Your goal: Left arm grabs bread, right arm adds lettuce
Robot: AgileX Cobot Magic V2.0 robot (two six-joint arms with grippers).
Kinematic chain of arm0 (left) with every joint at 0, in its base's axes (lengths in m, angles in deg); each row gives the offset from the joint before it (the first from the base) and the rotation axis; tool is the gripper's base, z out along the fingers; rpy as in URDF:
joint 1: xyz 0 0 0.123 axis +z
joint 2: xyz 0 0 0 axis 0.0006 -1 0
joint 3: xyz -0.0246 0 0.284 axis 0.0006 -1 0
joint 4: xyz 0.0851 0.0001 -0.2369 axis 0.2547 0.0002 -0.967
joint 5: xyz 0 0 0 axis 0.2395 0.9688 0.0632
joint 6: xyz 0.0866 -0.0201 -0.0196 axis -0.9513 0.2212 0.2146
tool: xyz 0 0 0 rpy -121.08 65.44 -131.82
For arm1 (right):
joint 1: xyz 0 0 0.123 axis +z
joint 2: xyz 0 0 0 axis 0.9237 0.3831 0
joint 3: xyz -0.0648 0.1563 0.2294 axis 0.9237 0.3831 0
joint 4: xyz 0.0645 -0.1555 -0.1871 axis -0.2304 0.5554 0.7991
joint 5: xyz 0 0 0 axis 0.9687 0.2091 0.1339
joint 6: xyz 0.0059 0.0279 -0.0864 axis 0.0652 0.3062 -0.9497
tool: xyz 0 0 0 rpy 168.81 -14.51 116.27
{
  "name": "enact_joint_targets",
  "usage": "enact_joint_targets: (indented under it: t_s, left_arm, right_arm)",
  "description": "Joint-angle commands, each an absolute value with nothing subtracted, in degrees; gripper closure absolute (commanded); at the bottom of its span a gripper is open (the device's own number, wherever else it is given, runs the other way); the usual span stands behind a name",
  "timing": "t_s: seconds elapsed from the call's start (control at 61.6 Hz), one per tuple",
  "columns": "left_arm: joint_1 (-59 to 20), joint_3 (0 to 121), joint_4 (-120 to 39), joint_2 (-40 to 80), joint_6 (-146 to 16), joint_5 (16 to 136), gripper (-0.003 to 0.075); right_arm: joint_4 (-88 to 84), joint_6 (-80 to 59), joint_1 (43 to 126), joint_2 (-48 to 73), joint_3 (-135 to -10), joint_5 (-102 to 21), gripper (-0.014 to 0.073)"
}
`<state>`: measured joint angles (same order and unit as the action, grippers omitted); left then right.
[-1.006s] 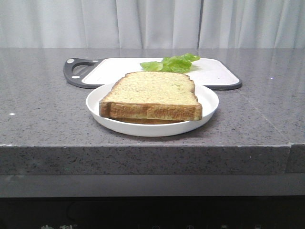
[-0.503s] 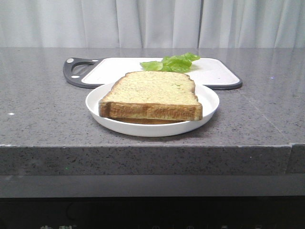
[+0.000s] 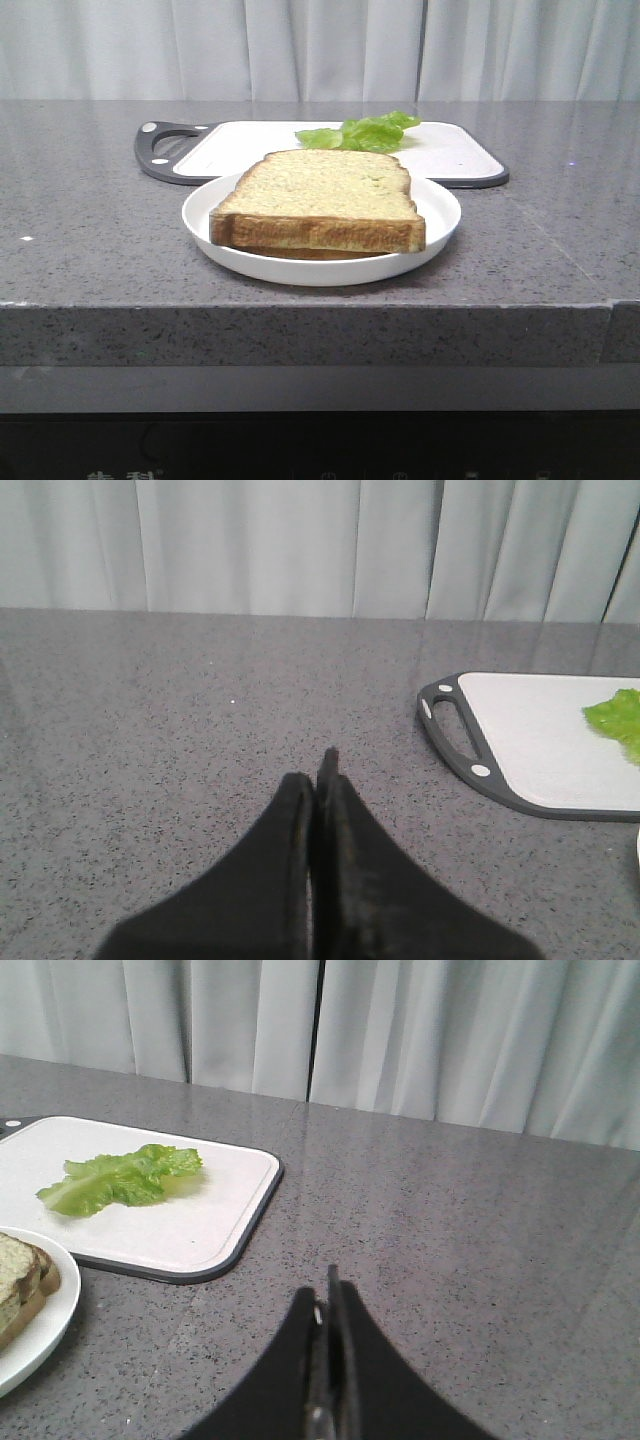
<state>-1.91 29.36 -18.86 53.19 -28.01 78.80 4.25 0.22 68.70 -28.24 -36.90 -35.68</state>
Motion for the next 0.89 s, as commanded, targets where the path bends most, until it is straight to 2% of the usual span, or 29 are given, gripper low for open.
enact_joint_targets:
  t_s: [0.0,0.146,0.211,0.26,0.308,0.422,0.471,0.536,0.698,0.877]
  left_arm:
    - [-1.83,32.38,-18.82,49.13,-27.65,75.36,0.0739]
    - [-1.83,32.38,-18.82,48.42,-27.65,75.27,0.0738]
    - [-1.83,32.38,-18.82,48.53,-27.65,75.02,0.0715]
    - [-1.83,32.38,-18.82,48.53,-27.65,75.02,0.0660]
    - [-1.83,32.38,-18.82,48.53,-27.65,75.02,0.0572]
    - [-1.83,32.38,-18.98,48.53,-27.65,75.02,0.0291]
    - [-1.83,32.38,-19.23,48.53,-27.65,75.02,0.0233]
    - [-1.83,32.38,-20.21,48.53,-27.65,75.02,0.0220]
    - [-2.87,34.24,-28.28,47.09,-27.65,79.86,0.0239]
    - [-9.67,43.13,-35.13,37.89,-27.73,89.91,0.0239]
  right_arm:
    - [3.75,-0.06,68.49,-24.88,-40.51,-38.99,0.0652]
    - [3.75,-0.06,68.49,-24.19,-40.51,-39.22,0.0645]
    - [3.75,-0.06,68.49,-24.19,-40.51,-39.43,0.0603]
    - [3.75,-0.06,68.49,-24.19,-40.51,-39.43,0.0547]
    - [3.75,-0.06,68.49,-24.19,-40.51,-39.43,0.0467]
    - [3.75,-0.06,68.49,-24.19,-40.51,-39.38,0.0216]
    - [3.75,-0.06,68.49,-24.19,-40.51,-39.38,0.0155]
    - [3.75,-0.06,68.49,-24.19,-40.51,-39.38,0.0124]
    - [3.75,-0.06,68.49,-24.19,-40.51,-39.38,0.0127]
    - [3.75,-0.06,68.49,-24.19,-40.51,-39.38,0.0127]
